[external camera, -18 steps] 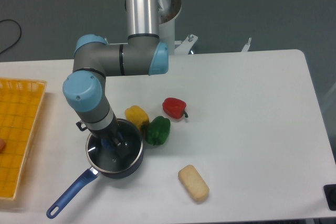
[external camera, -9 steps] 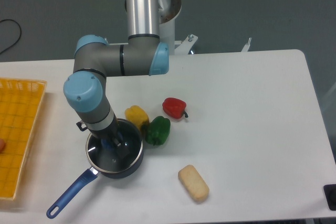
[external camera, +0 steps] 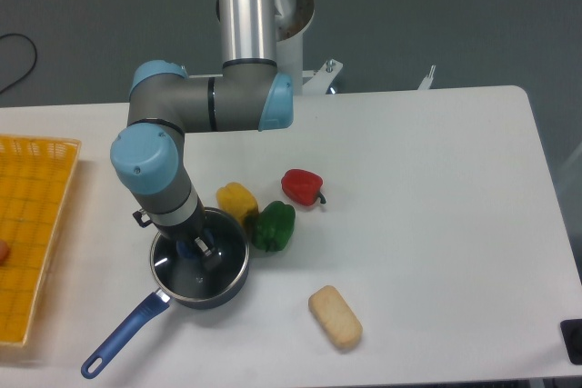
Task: Open the lid
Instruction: 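Lift the glass lid up off the saucepan rim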
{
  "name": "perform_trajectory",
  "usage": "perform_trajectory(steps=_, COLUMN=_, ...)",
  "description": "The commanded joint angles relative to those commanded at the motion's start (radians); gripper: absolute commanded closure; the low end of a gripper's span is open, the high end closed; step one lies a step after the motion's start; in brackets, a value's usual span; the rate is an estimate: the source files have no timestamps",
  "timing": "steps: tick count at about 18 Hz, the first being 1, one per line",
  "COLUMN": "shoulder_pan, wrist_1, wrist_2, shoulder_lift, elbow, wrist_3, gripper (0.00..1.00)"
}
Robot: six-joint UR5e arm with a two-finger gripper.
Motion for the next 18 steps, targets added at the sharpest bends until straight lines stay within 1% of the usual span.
perform_trajectory(steps=13, shoulder_pan=0.011, wrist_1=-0.009, wrist_2=-0.005, shoulder_lift=0.021, elbow=0.006, wrist_3=0.003, gripper=0.41)
perform_trajectory(steps=17, shoulder_pan=0.028, wrist_1=-0.015, wrist_2=-0.003, shoulder_lift=0.034, elbow=0.006, wrist_3=0.034, gripper=0.41)
perform_trajectory(steps=18, shoulder_pan=0.034, wrist_1=-0.027, wrist_2=-0.006, shoulder_lift=0.041, elbow=0.006, wrist_3=0.050, gripper=0.41)
